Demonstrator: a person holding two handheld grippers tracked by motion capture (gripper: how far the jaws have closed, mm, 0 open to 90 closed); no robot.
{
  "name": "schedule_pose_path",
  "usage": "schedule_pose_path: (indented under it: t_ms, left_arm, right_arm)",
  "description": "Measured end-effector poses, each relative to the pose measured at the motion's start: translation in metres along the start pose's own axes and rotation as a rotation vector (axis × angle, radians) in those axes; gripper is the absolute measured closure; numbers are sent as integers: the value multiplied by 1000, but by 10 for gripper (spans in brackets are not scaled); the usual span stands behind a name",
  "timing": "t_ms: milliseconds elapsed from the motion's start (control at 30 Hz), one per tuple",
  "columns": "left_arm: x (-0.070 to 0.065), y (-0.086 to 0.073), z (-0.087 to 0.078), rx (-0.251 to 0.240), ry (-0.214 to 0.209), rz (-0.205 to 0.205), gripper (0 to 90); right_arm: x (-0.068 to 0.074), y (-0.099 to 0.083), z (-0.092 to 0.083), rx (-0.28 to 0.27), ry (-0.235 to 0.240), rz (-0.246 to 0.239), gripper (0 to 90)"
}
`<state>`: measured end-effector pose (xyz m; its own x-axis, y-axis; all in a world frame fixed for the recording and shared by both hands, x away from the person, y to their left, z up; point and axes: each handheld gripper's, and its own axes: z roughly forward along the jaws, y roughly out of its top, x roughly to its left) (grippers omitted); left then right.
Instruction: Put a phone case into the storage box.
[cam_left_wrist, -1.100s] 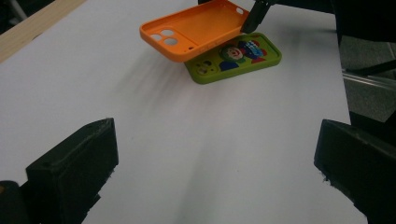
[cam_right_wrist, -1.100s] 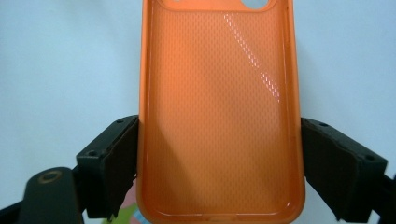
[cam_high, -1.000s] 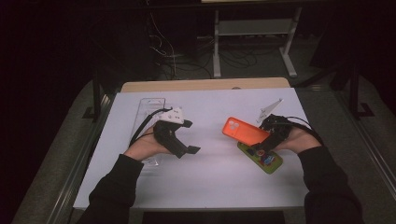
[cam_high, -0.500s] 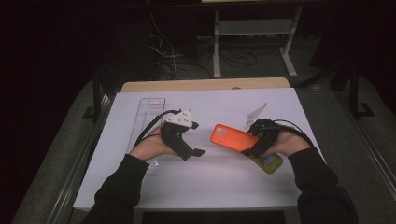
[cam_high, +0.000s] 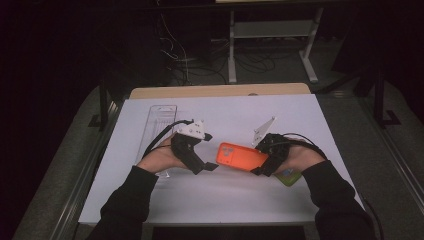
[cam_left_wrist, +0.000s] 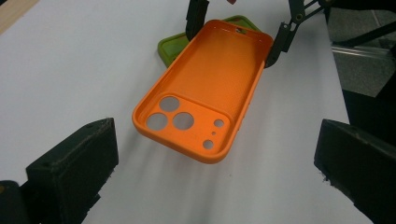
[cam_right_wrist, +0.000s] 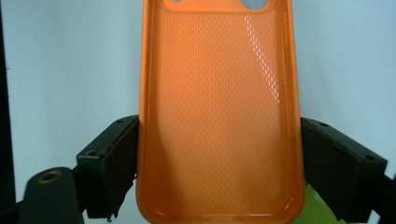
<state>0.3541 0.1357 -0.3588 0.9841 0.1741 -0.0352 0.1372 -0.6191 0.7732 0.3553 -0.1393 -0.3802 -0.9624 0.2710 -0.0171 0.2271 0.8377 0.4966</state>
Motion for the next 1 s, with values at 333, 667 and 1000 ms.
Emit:
schedule_pose_path:
  t_ms: [333, 667, 1000]
  left_arm:
    - [-6, 0, 10, 37, -39, 35, 0]
    - [-9, 0, 13, 70, -56, 75, 0]
    - [-16, -3, 27, 145, -94, 102, 0]
  right_arm:
    - [11, 5, 3, -7, 37, -54, 150]
    - [25, 18, 5, -5, 56, -116, 150]
    - [32, 27, 7, -5, 67, -153, 150]
